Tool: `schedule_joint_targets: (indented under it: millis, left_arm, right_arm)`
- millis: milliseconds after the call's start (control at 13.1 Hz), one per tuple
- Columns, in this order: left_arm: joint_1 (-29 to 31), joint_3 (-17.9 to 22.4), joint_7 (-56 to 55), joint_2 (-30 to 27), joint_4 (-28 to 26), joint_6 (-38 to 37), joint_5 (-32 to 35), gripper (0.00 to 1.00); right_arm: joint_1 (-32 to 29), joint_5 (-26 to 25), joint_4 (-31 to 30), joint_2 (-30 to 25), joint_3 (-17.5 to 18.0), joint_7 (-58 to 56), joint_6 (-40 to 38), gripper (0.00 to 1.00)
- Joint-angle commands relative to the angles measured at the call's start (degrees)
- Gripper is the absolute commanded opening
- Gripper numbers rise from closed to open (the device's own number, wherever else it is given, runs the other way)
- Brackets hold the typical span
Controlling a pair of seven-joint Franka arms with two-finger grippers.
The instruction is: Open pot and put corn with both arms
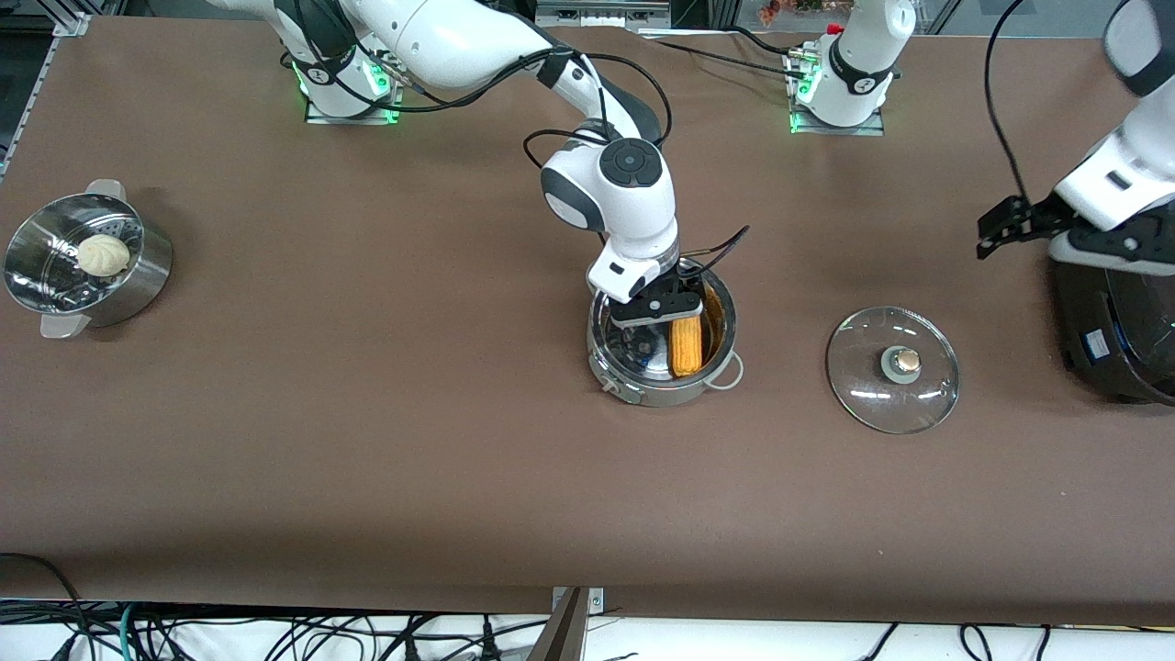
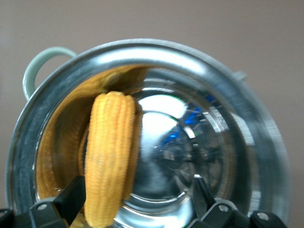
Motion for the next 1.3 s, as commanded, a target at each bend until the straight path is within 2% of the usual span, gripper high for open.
schedule_joint_targets:
  millis: [0,305,458,610,915,1068,1220]
  left_arm:
    - [0.0,0.9,0.6,1.6,7.6,-8.3,0.2,1.00]
    - [-0.7,0.8,-0.7,3.2,18.0,-19.5,1.1,1.00]
    - [-0.8,0.5,-2.9,3.5,18.6,-19.7,1.8,1.00]
    - [-0.8,-0.2,-3.0,3.7,18.6,-19.8,1.8,1.00]
    - [-0.8,-0.3,-3.2,3.7,18.6,-19.8,1.9,1.00]
    - [-0.8,-0.3,-3.8,3.7,18.6,-19.8,2.0,1.00]
    - [-0.8,-0.4,-4.0,3.7,18.6,-19.8,3.3,1.00]
  right_arm:
    - [-3.2,-0.4,-0.5,-7.4,0.1,-5.8,-8.2,1.00]
    - [-8.9,0.9,-0.5,-14.1,0.1,-9.0,-17.9,1.00]
    - [-12.7,1.4,-0.8,-16.8,0.1,-13.7,-21.6,1.00]
    - [-18.4,4.5,-0.7,-18.9,0.0,-24.0,-25.6,1.00]
    - [-27.4,4.7,-0.7,-22.1,-0.9,-25.5,-33.0,1.00]
    - [-30.7,4.7,-0.7,-23.0,-3.2,-26.7,-36.4,1.00]
    - [-34.4,4.7,-0.9,-24.7,-6.0,-33.5,-38.2,1.00]
